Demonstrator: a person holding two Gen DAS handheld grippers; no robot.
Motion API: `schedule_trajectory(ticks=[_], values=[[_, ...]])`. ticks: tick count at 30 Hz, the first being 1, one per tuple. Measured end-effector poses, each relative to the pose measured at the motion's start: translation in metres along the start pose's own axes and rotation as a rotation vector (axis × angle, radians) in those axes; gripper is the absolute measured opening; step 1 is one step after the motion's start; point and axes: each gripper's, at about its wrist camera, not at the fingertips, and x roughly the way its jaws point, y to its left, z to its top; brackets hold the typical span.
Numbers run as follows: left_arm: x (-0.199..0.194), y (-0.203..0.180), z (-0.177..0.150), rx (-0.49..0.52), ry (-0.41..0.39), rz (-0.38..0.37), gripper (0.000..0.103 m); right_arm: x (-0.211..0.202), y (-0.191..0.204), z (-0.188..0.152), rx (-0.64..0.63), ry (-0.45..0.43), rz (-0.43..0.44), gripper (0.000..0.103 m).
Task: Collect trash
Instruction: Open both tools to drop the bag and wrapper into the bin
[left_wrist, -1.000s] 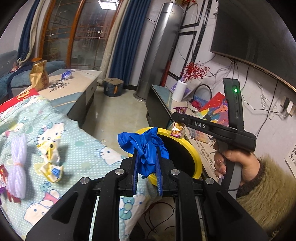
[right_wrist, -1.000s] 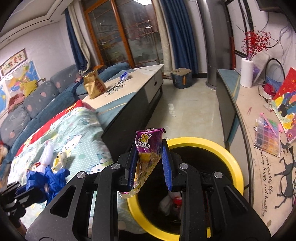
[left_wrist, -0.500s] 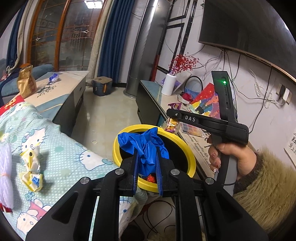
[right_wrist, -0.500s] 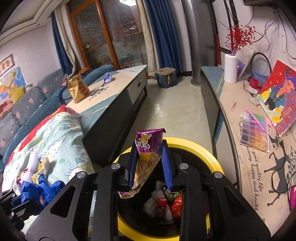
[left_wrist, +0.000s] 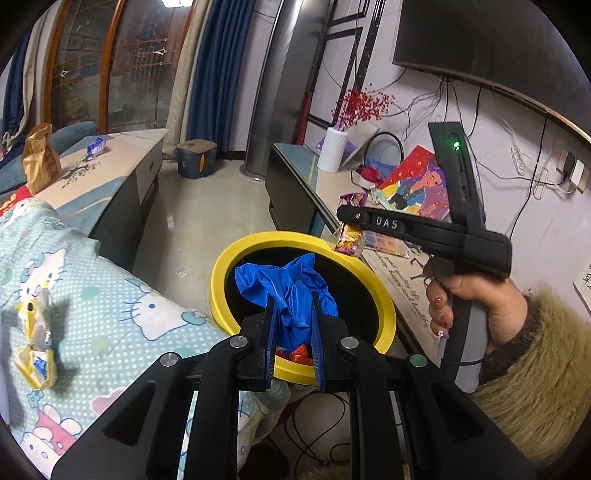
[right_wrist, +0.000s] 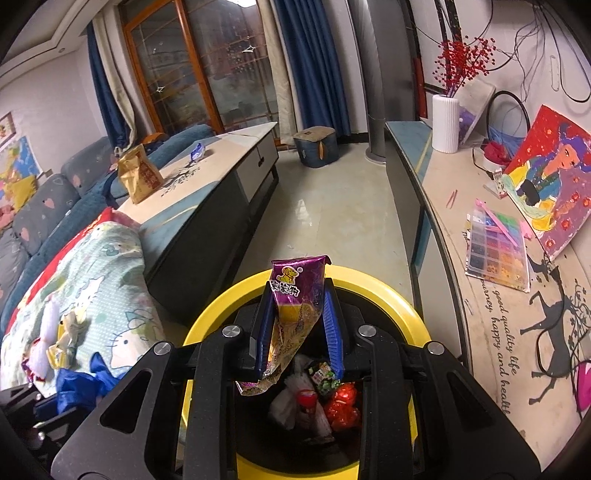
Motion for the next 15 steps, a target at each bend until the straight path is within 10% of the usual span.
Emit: schedule_trajectory(ticks=[15], values=[[0.049, -0.006, 0.003, 0.035, 0.062, -0.049, 0.025, 0.006, -0.017, -0.003, 0.046, 0.026, -0.026, 0.027]])
